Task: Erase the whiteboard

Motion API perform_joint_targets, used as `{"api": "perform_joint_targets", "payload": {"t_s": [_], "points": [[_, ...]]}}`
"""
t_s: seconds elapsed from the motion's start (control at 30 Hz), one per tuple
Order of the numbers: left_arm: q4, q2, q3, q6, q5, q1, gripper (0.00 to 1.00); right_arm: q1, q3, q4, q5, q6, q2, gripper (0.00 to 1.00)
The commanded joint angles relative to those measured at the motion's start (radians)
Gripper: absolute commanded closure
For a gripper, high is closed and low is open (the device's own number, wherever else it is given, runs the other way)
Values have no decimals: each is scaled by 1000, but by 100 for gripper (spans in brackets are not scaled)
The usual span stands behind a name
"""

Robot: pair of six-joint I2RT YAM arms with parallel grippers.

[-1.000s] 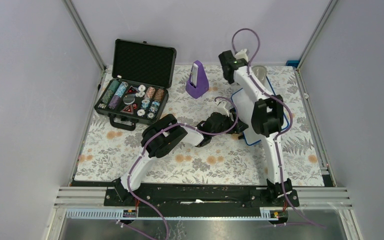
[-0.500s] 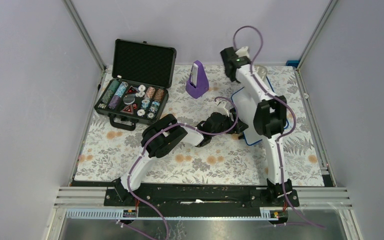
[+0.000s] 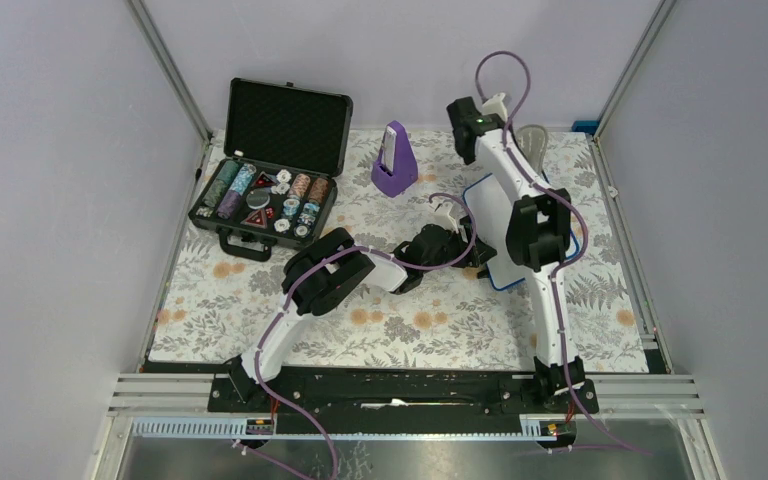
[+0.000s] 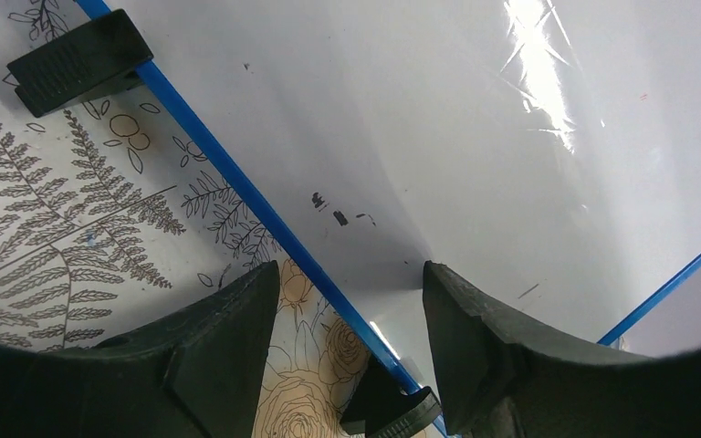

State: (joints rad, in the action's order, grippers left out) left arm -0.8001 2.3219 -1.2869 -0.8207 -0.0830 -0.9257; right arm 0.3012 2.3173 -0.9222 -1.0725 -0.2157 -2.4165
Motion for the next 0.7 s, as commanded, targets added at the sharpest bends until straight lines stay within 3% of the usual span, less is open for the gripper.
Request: {"api": "perform_joint_targets", "payload": {"t_s": [0.0, 0.17, 0.37, 0.53, 0.67], "points": [[159, 55, 11, 37, 16, -2, 36, 95, -85, -17, 63, -27, -69, 100], [163, 54, 15, 41, 20, -2, 36, 123, -79, 40, 197, 4, -62, 100], [164, 52, 13, 42, 22, -3, 36, 64, 68, -26, 105, 32, 12, 100], [158, 54, 15, 38, 17, -3, 36, -25, -30, 24, 33, 10, 131, 100], [156, 56, 14, 35, 14, -3, 36, -39, -45, 25, 8, 17, 99, 100]]}}
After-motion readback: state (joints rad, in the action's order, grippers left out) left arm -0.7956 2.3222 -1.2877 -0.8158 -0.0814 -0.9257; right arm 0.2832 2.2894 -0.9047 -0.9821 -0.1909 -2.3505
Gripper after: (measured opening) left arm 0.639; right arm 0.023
